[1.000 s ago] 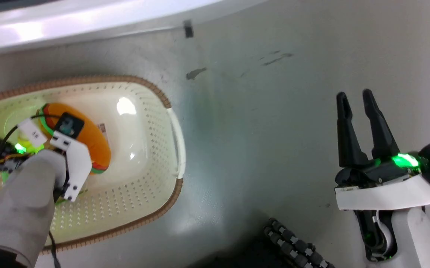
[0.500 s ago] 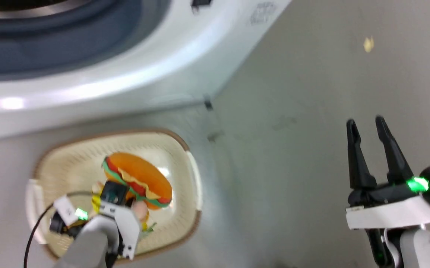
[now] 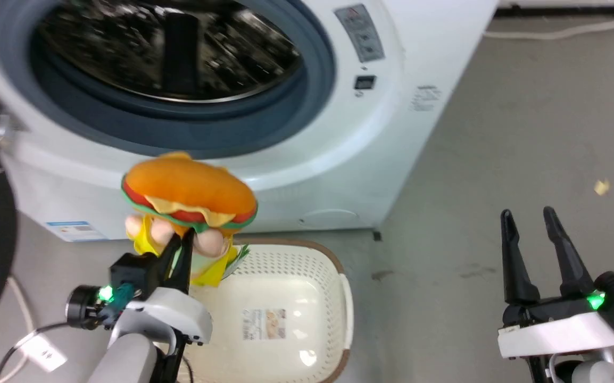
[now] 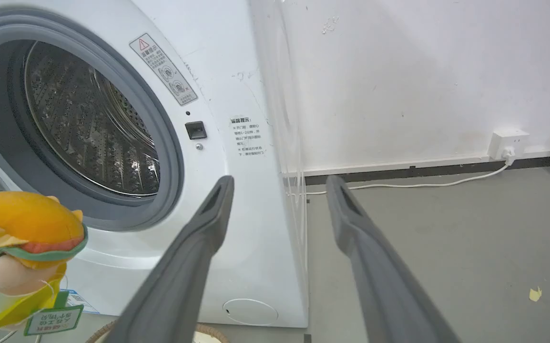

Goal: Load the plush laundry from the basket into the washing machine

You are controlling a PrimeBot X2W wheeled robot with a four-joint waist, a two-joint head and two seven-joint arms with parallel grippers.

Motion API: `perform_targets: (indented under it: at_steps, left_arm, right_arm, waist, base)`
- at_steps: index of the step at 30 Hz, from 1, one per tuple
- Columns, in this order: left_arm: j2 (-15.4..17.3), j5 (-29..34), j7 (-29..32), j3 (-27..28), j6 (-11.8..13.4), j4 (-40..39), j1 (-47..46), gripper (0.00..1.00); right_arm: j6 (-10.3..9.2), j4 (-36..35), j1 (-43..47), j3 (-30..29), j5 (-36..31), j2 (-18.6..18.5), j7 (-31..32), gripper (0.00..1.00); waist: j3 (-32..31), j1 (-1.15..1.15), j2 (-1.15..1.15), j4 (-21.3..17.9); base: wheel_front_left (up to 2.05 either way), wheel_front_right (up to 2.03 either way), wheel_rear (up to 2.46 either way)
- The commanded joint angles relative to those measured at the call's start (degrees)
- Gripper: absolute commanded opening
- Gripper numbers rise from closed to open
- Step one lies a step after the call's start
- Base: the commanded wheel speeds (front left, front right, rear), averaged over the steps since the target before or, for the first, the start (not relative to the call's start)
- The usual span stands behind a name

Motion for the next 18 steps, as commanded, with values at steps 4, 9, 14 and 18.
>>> perform_targets:
  at_steps: [4,9,14,18]
  left_arm:
    - [-1.04,1.94,-0.32,4.39,0.96,-11.35,3.41,0.0]
    - [-3.09,3.94,-0.32,7.58,0.45,-20.49,2.97,0.0]
    - [-2.19,4.86,-0.32,9.25,-1.34,-21.15,-2.41,0.0]
    - [-0.62,4.03,1.68,10.49,-2.31,-17.92,-9.73,0.0]
  right_arm:
    - [-0.04,-0.2,0.63,0.2,-0.4,-0.01,-0.26,1.0]
    - [-0.04,-0.73,-0.37,1.21,-0.07,-0.01,-0.26,1.0]
    - [-0.04,-1.01,-2.58,3.16,0.68,-0.01,-0.26,1.0]
    - [-0.04,-1.19,-4.23,3.86,1.57,-0.01,-0.26,1.0]
  waist:
    - [-1.97,0.02,0.0,2.55]
    - [0.51,0.02,0.0,2.44]
    - [4.95,0.02,0.0,0.79]
    - [8.6,0.02,0.0,-1.12]
  base:
    - [0.0,0.0,0.0]
    - [0.0,0.0,0.0]
    - [0.0,0.0,0.0]
    - [0.0,0.0,0.0]
